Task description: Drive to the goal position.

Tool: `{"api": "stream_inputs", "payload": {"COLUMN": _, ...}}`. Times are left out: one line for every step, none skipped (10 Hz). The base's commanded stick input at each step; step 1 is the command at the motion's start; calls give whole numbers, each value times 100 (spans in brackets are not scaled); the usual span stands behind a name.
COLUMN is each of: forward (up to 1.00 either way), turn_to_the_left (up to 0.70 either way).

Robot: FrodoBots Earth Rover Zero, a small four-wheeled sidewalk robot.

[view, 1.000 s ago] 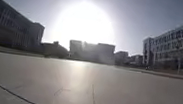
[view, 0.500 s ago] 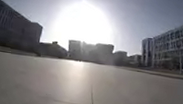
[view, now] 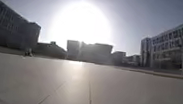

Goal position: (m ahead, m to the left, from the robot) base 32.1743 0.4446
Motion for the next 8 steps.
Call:
{"api": "stream_inputs", "payload": {"forward": 100, "turn_to_the_left": 3}}
{"api": "stream_inputs", "payload": {"forward": 100, "turn_to_the_left": 3}}
{"api": "stream_inputs", "payload": {"forward": 100, "turn_to_the_left": 3}}
{"api": "stream_inputs", "payload": {"forward": 100, "turn_to_the_left": 3}}
{"api": "stream_inputs", "payload": {"forward": 100, "turn_to_the_left": 3}}
{"api": "stream_inputs", "payload": {"forward": 100, "turn_to_the_left": 3}}
{"api": "stream_inputs", "payload": {"forward": 100, "turn_to_the_left": 3}}
{"api": "stream_inputs", "payload": {"forward": 100, "turn_to_the_left": 3}}
